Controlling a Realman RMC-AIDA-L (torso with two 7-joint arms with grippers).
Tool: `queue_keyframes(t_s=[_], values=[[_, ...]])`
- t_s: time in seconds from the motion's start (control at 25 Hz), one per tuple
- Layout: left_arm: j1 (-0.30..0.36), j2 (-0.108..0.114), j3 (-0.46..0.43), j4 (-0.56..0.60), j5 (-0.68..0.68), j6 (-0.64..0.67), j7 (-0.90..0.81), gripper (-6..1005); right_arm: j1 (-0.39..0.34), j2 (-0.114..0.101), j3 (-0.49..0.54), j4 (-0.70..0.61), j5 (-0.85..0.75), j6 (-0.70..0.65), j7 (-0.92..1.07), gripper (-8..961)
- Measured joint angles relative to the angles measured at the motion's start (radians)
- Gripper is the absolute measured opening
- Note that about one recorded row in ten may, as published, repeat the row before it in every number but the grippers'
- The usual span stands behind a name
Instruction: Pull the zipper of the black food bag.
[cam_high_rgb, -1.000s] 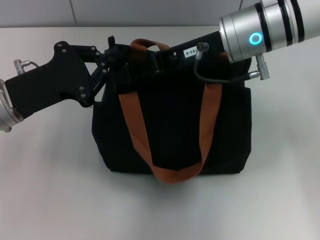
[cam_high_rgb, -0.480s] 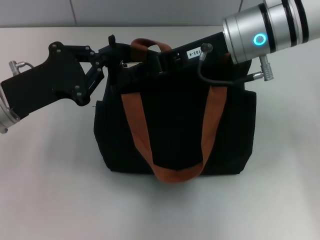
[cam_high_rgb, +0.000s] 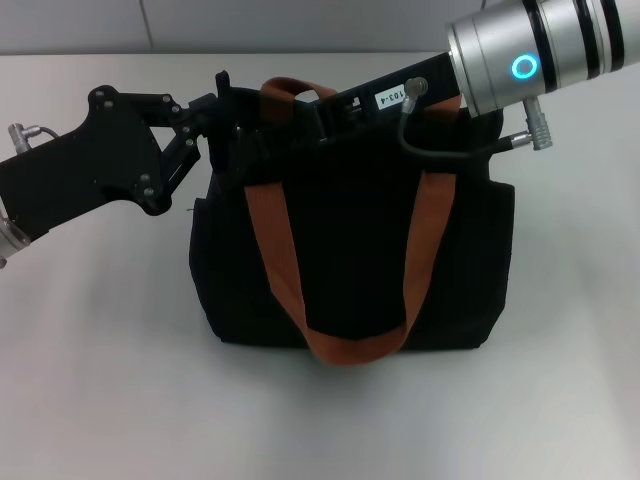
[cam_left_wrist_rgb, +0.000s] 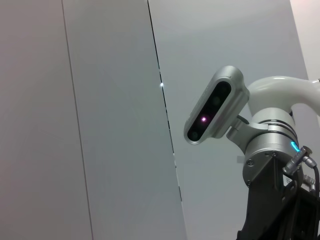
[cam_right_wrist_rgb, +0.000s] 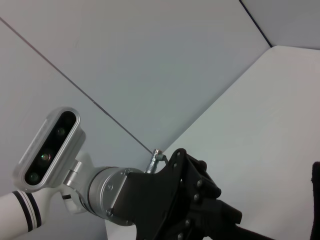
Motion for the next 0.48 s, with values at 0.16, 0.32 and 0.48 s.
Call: queue_keyframes(t_s=[0.16,0.32,0.48], values=[[0.0,0.0,0.0,0.0,0.0,0.005,0.0,45,0.003,0.001,-0.002,0.0,0.0,0.001,0.0,228],[-0.001,-0.003,0.0,0.0,0.0,0.005,-0.002,46,0.003,0.003,-0.005,0.002,0.0,0.007,-0.004,232],[-0.007,-0.004,0.0,0.0,0.0,0.011,-0.014,46,0.004,0.005,-0.022,0.005,0.002,0.023,-0.006,223]])
